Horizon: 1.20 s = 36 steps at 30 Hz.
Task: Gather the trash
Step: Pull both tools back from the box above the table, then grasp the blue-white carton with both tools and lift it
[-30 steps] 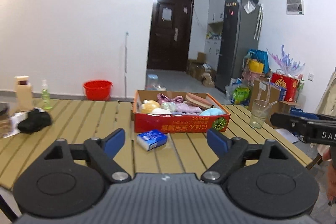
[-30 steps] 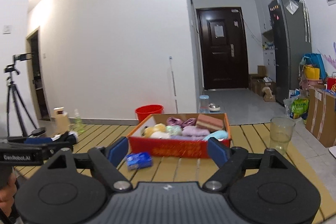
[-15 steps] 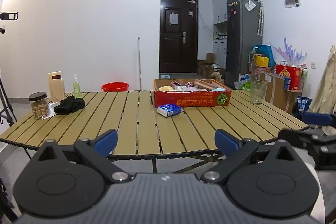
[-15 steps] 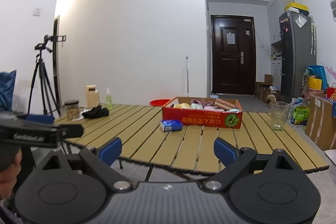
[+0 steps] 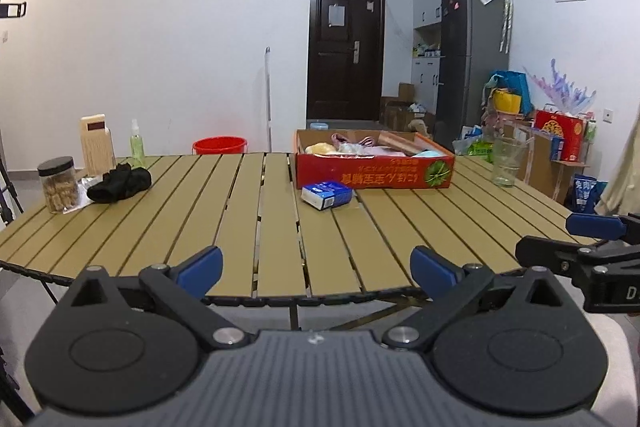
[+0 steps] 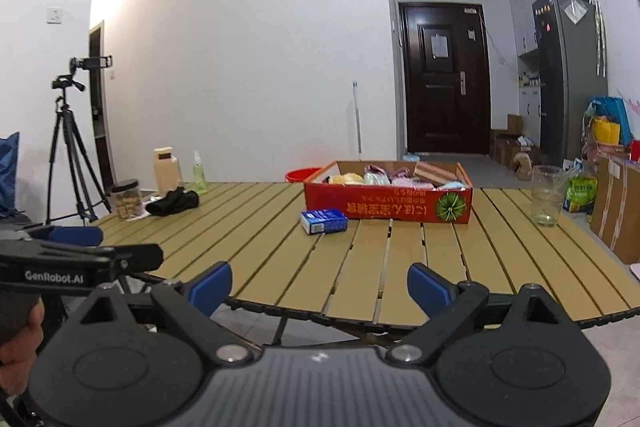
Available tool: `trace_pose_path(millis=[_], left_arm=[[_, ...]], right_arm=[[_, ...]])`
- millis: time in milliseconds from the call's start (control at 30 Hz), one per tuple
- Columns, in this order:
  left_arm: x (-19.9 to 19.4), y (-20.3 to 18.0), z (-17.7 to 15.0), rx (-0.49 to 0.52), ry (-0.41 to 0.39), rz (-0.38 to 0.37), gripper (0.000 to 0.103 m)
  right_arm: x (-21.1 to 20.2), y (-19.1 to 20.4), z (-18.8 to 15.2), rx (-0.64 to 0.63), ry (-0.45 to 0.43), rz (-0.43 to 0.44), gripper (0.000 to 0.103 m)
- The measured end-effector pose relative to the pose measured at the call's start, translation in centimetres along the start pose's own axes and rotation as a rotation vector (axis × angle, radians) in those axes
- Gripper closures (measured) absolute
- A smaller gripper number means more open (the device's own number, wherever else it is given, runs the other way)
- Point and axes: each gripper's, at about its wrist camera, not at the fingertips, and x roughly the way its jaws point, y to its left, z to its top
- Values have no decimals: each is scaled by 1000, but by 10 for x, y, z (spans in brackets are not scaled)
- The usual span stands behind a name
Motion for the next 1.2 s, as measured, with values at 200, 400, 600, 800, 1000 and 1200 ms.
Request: trace_pose_path(millis=[200,400,600,800,1000,1200], left_arm=[[58,11,13,-21,16,27,1],[128,19,25,-35,64,29,1],[198,27,35,-72,102,22,3],[265,45,47,-191,177,-21,19],[328,62,60,-324,263,-96,44],[357,69,57,-422,325,-150,67]], right_arm=[[66,-16,7,38,41,-4,9],[135,-30,20,49,64,0,10],[207,-43,36,57,102,26,15],[282,-58,52,98,161,85,25],[359,-74,70,149,233,127,40],[420,-85,68,252,351,225,66]])
